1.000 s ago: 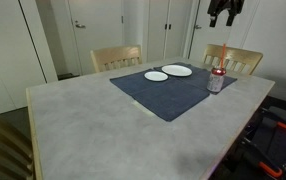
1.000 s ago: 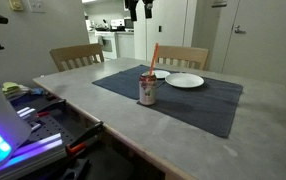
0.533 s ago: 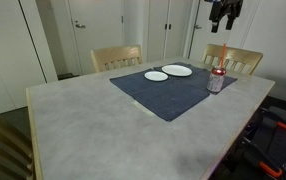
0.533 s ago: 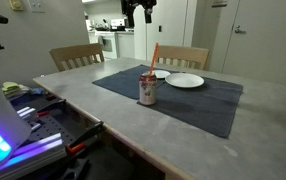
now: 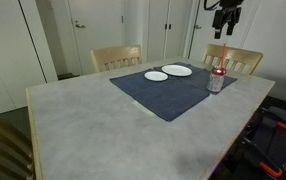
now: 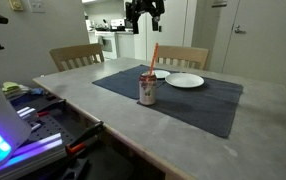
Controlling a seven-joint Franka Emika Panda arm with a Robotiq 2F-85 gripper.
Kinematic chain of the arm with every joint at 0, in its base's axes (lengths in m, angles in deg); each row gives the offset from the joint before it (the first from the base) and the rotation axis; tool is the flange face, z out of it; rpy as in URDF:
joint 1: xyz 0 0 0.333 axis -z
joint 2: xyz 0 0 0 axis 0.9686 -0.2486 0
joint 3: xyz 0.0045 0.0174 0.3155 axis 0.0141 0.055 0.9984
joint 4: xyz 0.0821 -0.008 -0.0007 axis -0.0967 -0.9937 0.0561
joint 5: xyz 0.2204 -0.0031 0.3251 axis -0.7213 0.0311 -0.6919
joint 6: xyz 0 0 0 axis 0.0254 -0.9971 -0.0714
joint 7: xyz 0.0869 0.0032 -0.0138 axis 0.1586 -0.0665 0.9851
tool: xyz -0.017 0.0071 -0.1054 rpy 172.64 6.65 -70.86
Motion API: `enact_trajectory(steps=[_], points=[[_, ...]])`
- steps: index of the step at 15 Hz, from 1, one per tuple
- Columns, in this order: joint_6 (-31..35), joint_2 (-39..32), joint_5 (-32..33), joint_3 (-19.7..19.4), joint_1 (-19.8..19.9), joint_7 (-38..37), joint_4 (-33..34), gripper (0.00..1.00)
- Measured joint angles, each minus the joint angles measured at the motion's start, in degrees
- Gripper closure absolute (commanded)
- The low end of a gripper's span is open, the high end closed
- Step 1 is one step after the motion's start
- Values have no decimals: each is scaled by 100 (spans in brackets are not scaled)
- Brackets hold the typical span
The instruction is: Remove the straw from the can.
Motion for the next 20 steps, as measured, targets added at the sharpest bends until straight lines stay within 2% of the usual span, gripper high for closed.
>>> enact_trajectory(steps=[5, 8, 17, 20], points=[[45, -708, -450, -394, 80, 786, 472, 0], [9, -1000, -856, -488, 121, 1162, 735, 0], [-150, -1317, -895, -502, 286, 1201, 814, 0], [-157, -1356, -895, -502, 335, 1201, 814, 17]])
